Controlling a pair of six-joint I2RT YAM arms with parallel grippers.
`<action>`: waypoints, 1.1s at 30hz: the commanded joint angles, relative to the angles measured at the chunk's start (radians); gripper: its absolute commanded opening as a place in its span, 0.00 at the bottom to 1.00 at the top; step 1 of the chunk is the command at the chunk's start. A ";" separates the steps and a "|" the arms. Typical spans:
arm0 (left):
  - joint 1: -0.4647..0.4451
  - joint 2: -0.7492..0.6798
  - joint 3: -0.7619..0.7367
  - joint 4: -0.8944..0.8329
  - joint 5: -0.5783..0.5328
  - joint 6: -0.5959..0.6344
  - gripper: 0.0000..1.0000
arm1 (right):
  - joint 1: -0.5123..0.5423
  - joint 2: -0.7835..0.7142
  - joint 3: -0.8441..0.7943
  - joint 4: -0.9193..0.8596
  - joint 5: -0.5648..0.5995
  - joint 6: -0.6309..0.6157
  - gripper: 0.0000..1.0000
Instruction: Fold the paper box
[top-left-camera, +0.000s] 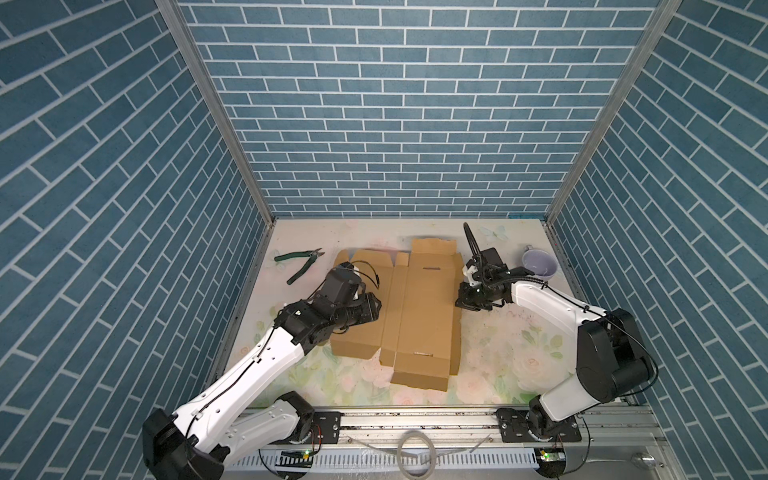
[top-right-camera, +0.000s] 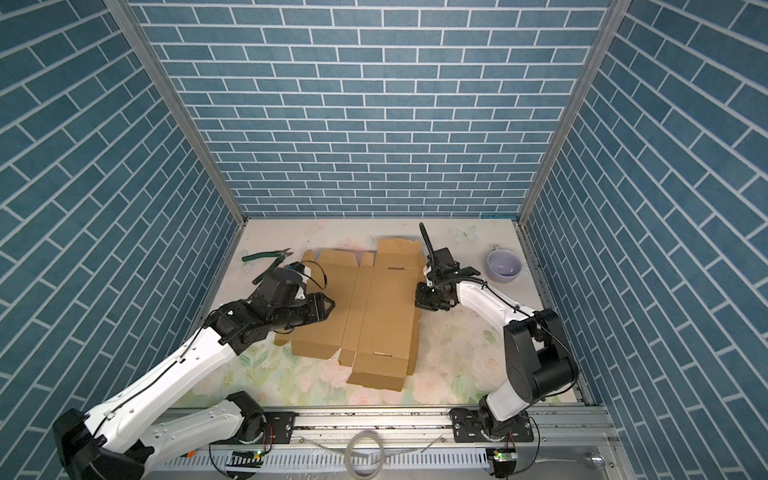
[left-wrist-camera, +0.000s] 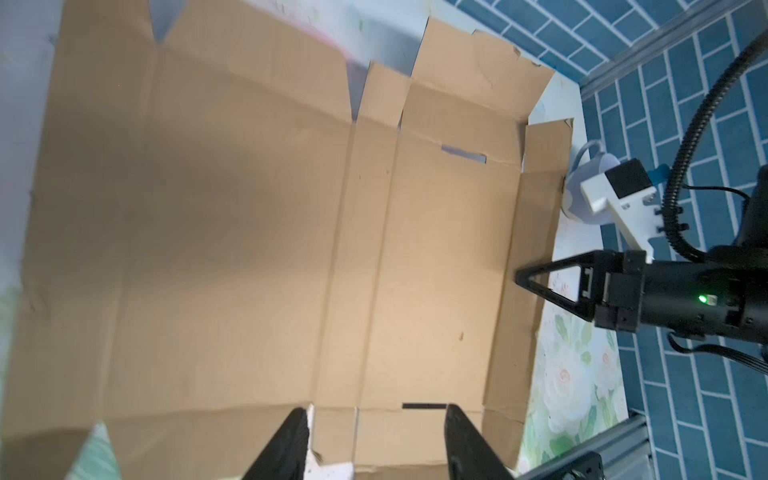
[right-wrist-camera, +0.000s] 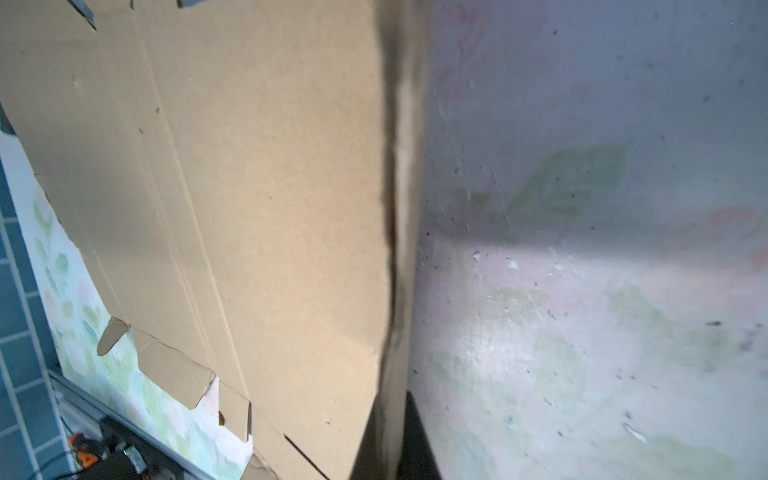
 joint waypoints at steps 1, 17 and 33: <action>0.022 0.057 0.020 0.047 0.029 0.125 0.55 | -0.005 0.036 0.145 -0.244 0.073 -0.211 0.07; 0.158 0.500 0.322 0.339 0.204 0.719 0.74 | 0.049 0.346 0.697 -0.644 0.495 -0.396 0.08; 0.248 0.935 0.676 0.414 0.516 0.976 0.73 | 0.111 0.389 0.828 -0.720 0.595 -0.408 0.08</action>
